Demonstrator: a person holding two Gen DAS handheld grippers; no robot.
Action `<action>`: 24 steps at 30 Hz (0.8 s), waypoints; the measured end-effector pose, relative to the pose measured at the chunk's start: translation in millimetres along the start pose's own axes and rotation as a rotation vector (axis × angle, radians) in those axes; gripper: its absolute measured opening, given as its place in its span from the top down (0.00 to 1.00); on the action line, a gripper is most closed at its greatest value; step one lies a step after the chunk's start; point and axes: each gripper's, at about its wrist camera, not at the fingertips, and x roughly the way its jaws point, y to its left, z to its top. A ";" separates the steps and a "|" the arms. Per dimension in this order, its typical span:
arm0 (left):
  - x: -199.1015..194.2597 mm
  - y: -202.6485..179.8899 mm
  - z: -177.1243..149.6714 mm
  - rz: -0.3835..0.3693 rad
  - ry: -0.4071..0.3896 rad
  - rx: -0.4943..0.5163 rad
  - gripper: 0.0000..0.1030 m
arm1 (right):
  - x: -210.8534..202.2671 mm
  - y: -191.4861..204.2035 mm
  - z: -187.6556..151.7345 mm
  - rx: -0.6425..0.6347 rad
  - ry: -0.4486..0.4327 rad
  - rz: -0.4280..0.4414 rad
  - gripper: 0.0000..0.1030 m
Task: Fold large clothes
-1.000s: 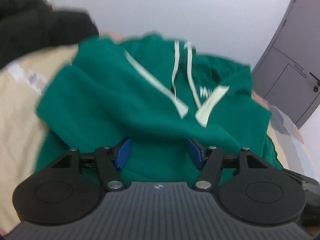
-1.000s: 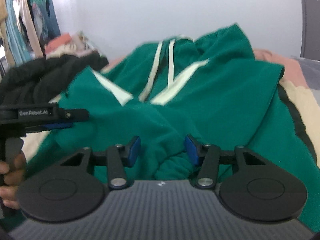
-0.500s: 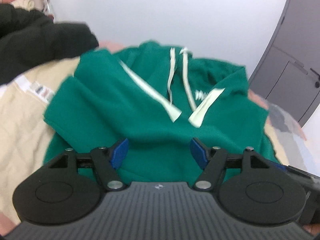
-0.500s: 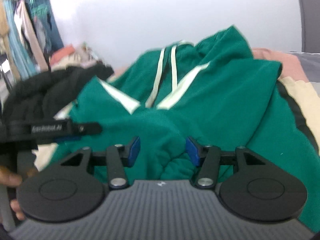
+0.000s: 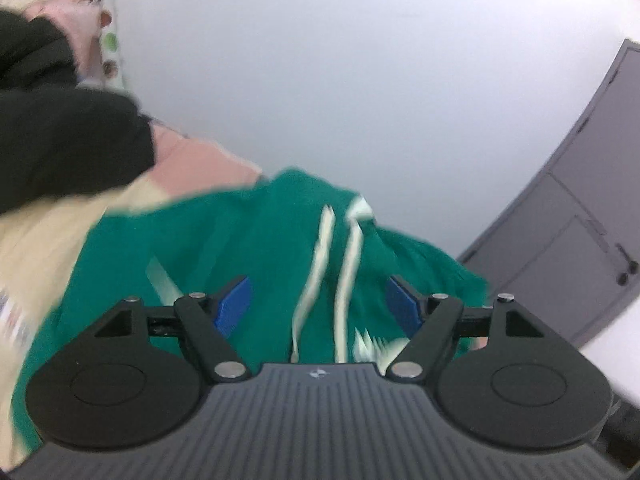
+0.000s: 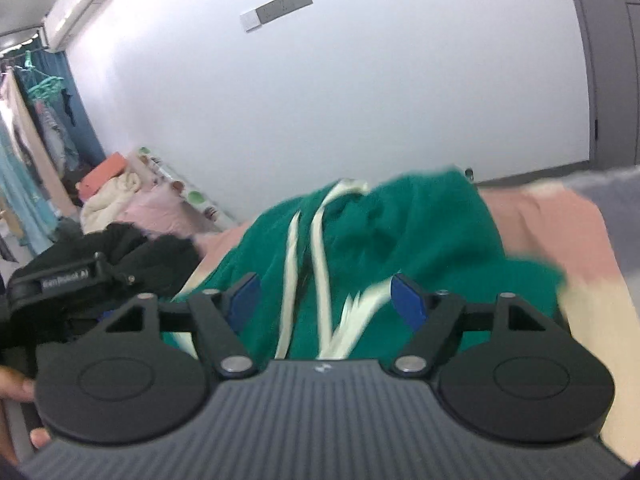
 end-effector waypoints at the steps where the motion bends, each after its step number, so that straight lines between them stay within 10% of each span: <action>1: 22.4 2.0 12.4 0.009 -0.008 0.016 0.24 | 23.0 -5.4 15.1 0.019 -0.007 -0.002 0.22; 7: 147.9 28.5 66.6 0.016 -0.128 0.067 0.24 | 169.1 -39.7 79.4 0.186 0.026 0.030 0.22; 19: 279.1 54.7 81.2 -0.045 0.037 0.048 0.25 | 368.5 -30.2 75.6 0.171 0.271 -0.076 0.22; 21: 274.7 55.0 78.1 -0.060 0.047 0.057 0.41 | 371.5 -32.3 71.9 0.190 0.279 -0.062 0.23; 24: 266.3 55.4 85.3 -0.111 0.057 0.039 0.76 | 363.8 -23.4 75.0 0.162 0.255 -0.028 0.59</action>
